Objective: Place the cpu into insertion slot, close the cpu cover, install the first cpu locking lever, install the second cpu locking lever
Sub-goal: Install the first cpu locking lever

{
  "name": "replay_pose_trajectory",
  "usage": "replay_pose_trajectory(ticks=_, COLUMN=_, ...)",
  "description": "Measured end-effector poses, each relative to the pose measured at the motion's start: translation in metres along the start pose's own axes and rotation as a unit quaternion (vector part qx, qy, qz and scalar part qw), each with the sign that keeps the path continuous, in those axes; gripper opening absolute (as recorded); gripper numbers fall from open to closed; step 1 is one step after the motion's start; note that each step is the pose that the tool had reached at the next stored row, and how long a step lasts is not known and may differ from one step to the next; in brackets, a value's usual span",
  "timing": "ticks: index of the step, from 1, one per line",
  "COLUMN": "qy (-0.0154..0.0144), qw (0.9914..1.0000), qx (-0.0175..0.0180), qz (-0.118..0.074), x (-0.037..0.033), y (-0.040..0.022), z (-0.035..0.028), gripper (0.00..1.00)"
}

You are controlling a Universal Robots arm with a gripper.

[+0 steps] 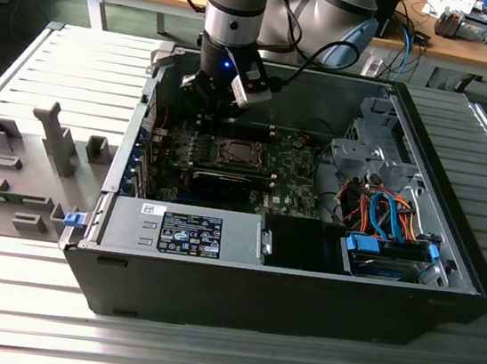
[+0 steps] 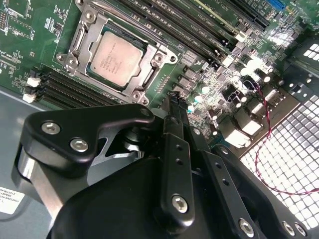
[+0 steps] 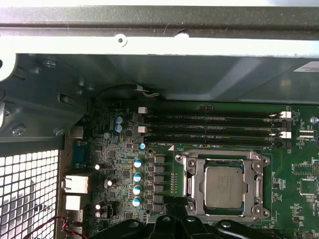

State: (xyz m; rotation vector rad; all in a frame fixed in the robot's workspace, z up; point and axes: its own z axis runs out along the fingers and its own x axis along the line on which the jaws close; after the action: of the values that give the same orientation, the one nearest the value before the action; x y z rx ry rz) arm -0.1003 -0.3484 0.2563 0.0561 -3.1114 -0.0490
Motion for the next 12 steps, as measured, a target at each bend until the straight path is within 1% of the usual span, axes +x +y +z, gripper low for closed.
replay_pose_trajectory(ticks=12, qy=0.0, qw=1.0, qx=0.0, qz=0.0, x=0.0007, y=0.0004, z=-0.0042, gripper=0.11)
